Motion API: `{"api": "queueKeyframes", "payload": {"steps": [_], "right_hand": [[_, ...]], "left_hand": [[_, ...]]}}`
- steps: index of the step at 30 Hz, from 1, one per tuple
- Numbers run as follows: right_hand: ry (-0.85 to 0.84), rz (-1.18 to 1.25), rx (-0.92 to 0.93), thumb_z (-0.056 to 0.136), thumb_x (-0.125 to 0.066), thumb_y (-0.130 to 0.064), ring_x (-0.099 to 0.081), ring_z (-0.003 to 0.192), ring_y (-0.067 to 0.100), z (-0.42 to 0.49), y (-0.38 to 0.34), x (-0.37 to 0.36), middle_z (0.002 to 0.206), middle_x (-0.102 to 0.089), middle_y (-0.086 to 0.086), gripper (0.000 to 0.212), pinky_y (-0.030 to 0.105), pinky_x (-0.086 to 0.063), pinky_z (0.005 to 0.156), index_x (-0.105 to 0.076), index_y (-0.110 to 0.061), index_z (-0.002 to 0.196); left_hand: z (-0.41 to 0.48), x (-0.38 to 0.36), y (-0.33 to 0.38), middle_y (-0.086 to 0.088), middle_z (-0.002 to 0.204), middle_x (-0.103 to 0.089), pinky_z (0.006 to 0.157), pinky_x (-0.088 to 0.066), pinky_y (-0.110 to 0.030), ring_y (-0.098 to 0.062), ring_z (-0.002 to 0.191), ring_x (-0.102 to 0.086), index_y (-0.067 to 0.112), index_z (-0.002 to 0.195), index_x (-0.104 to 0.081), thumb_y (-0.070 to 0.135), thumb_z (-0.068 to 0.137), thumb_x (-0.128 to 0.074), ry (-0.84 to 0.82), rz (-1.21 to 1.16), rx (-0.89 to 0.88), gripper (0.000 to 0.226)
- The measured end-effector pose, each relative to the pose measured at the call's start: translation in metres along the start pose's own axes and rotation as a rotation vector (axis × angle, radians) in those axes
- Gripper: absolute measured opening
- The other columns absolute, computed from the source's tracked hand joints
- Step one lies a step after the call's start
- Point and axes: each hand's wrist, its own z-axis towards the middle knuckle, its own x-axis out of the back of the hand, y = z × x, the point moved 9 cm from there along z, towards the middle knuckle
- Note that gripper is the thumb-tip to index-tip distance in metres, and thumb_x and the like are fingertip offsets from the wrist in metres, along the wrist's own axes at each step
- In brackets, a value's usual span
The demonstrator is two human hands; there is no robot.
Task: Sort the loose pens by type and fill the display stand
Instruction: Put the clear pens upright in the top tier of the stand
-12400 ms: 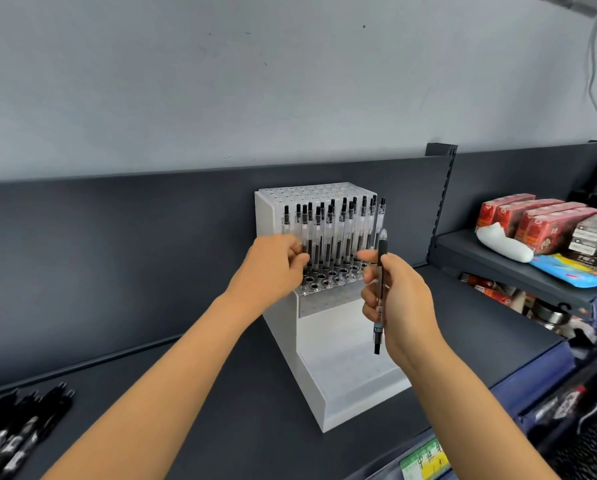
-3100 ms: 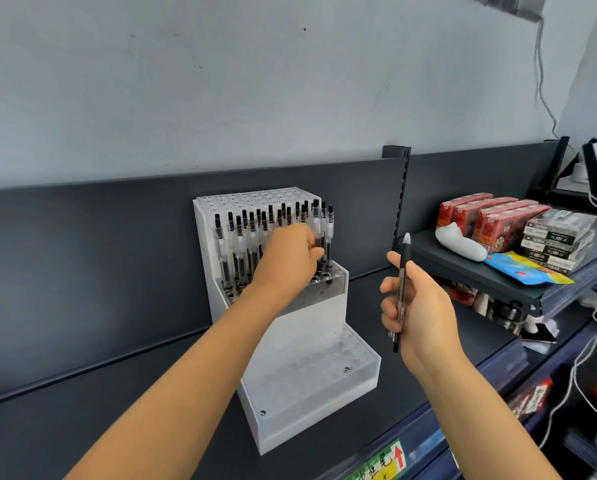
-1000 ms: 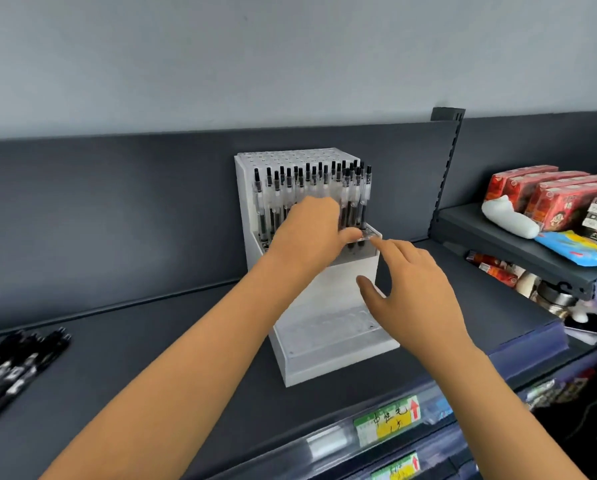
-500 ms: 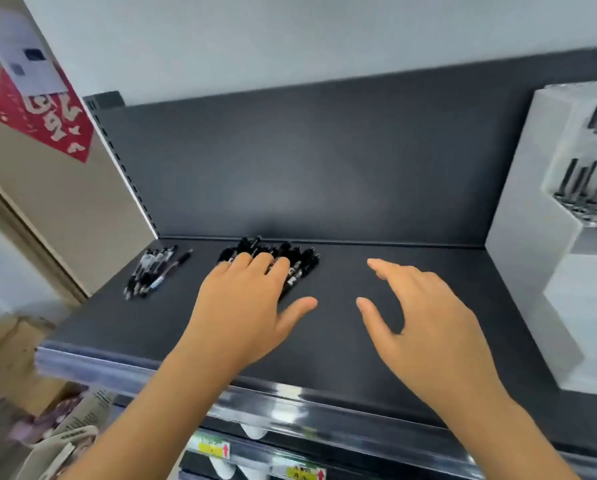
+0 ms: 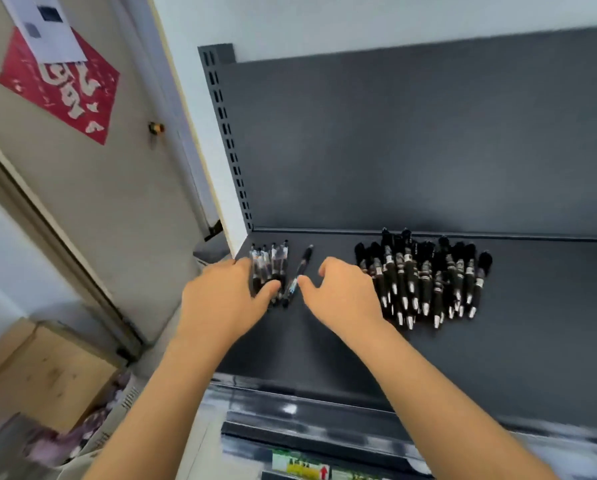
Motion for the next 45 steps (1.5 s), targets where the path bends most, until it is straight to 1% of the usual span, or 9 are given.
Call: {"api": "queueKeyframes", "payload": {"steps": [9,13,17,20,26,33,37,40,45], "right_hand": [[0.009,-0.01,-0.249,0.082,-0.067,-0.039,-0.06,0.107,0.031,0.064,-0.035,-0.046,0.114,-0.059,0.012,0.056,0.03,-0.044,0.067,-0.04,-0.004,0.116],[-0.031,0.089,-0.318,0.078,-0.065,-0.031,-0.068,0.079,0.03,0.073,-0.03,-0.055,0.093,-0.067,0.011,0.042,0.036,-0.059,0.066,-0.054,-0.002,0.107],[-0.092,0.122,-0.351,0.086,-0.06,-0.021,-0.061,0.049,0.022,0.072,-0.028,-0.052,0.07,-0.063,0.006,0.015,0.026,-0.054,0.049,-0.057,-0.008,0.079],[-0.09,0.052,-0.353,0.088,-0.059,-0.019,-0.064,0.069,0.025,0.071,-0.032,-0.047,0.076,-0.06,0.006,0.02,0.031,-0.056,0.062,-0.048,-0.01,0.073],[-0.084,-0.113,-0.228,0.094,-0.051,-0.024,-0.061,0.105,0.027,0.075,-0.049,-0.049,0.114,-0.063,0.01,0.025,0.03,-0.042,0.062,-0.058,-0.006,0.109],[-0.205,-0.248,-0.172,0.088,-0.057,-0.018,-0.064,0.096,0.025,0.069,-0.032,-0.041,0.094,-0.063,0.006,0.028,0.028,-0.045,0.056,-0.039,-0.012,0.068],[-0.288,0.397,-0.346,0.085,-0.063,-0.01,-0.061,0.058,0.021,0.045,0.006,-0.017,0.074,-0.057,0.007,0.016,0.028,-0.055,0.057,-0.051,-0.004,0.076],[-0.244,0.964,-0.31,0.086,-0.058,0.001,-0.061,0.055,0.013,0.014,0.024,0.033,0.076,-0.06,0.008,0.006,0.024,-0.056,0.052,-0.061,0.001,0.091],[-0.138,1.137,-0.188,0.09,-0.058,-0.003,-0.064,0.069,0.015,-0.048,0.072,0.137,0.089,-0.064,0.011,0.017,0.025,-0.056,0.056,-0.06,0.001,0.107]], "left_hand": [[0.036,-0.014,-0.051,0.002,0.111,-0.063,0.068,-0.044,-0.033,-0.022,0.103,-0.059,0.023,0.118,-0.055,0.069,0.088,-0.039,0.02,-0.123,-0.065,0.057],[0.046,-0.019,-0.055,0.001,0.113,-0.063,0.07,-0.045,-0.033,-0.022,0.105,-0.06,0.018,0.12,-0.055,0.067,0.088,-0.041,0.023,-0.176,-0.054,0.06],[0.055,-0.021,-0.045,0.001,0.108,-0.064,0.064,-0.041,-0.03,-0.021,0.1,-0.061,0.018,0.116,-0.056,0.067,0.087,-0.043,0.034,-0.205,-0.078,0.059],[0.06,-0.016,-0.036,0.0,0.105,-0.065,0.064,-0.043,-0.031,-0.022,0.098,-0.061,0.017,0.113,-0.057,0.065,0.087,-0.046,0.057,-0.266,-0.108,0.056],[0.07,0.007,-0.017,0.001,0.111,-0.067,0.07,-0.045,-0.034,-0.023,0.104,-0.061,0.021,0.119,-0.058,0.061,0.088,-0.049,0.14,-0.369,-0.103,0.051],[0.072,0.014,0.018,0.0,0.103,-0.069,0.076,-0.05,-0.038,-0.026,0.098,-0.061,0.021,0.114,-0.062,0.047,0.096,-0.043,0.149,-0.452,-0.137,0.037],[0.067,0.008,0.045,0.008,0.099,-0.067,0.081,-0.048,-0.035,-0.02,0.096,-0.062,0.024,0.108,-0.065,0.044,0.093,-0.051,0.066,-0.692,-0.169,0.029],[0.063,0.006,0.087,0.008,0.09,-0.07,0.078,-0.05,-0.035,-0.019,0.085,-0.066,0.024,0.093,-0.071,0.047,0.089,-0.058,-0.085,-0.938,-0.222,0.027],[0.025,0.049,0.205,-0.018,0.087,-0.071,0.081,-0.055,-0.045,-0.029,0.074,-0.068,0.011,0.084,-0.075,0.05,0.081,-0.066,-0.512,-1.425,-0.377,0.04]]}}
